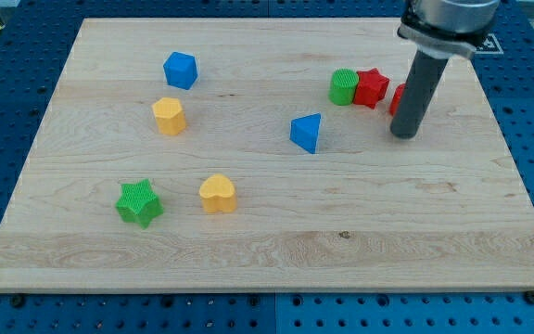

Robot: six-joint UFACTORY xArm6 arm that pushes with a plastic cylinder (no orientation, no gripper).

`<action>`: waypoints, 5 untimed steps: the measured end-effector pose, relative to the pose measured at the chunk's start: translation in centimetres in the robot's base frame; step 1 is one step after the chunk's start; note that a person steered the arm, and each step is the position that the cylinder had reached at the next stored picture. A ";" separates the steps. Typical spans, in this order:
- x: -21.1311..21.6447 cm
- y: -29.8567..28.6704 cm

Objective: Push the blue triangle up a bit

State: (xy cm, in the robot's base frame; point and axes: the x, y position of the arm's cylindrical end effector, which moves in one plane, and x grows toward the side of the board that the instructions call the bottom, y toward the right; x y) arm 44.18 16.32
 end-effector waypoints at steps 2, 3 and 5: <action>2.4 -9.6; 1.6 -13.8; -0.9 -14.2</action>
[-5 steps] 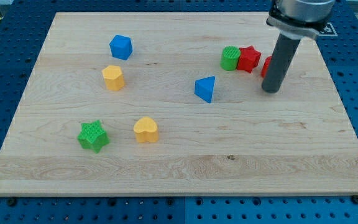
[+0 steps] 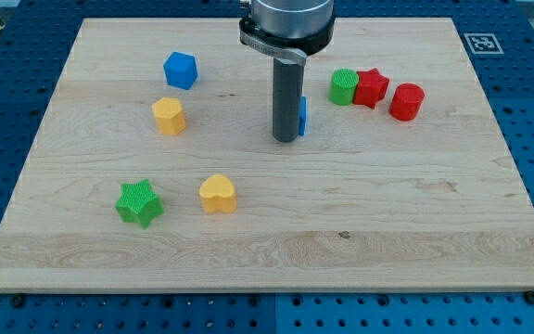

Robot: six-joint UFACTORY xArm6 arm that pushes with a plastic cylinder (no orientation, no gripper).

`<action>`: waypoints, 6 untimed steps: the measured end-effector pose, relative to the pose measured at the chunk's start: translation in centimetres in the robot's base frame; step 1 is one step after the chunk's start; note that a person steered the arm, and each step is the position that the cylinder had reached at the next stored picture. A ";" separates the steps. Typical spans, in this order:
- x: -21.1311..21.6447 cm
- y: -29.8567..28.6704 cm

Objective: Push the blue triangle up a bit

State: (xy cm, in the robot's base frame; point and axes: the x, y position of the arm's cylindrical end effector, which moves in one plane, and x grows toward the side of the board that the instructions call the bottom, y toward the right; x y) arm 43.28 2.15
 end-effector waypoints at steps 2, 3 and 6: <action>1.8 6.0; 0.0 6.0; -1.5 -0.2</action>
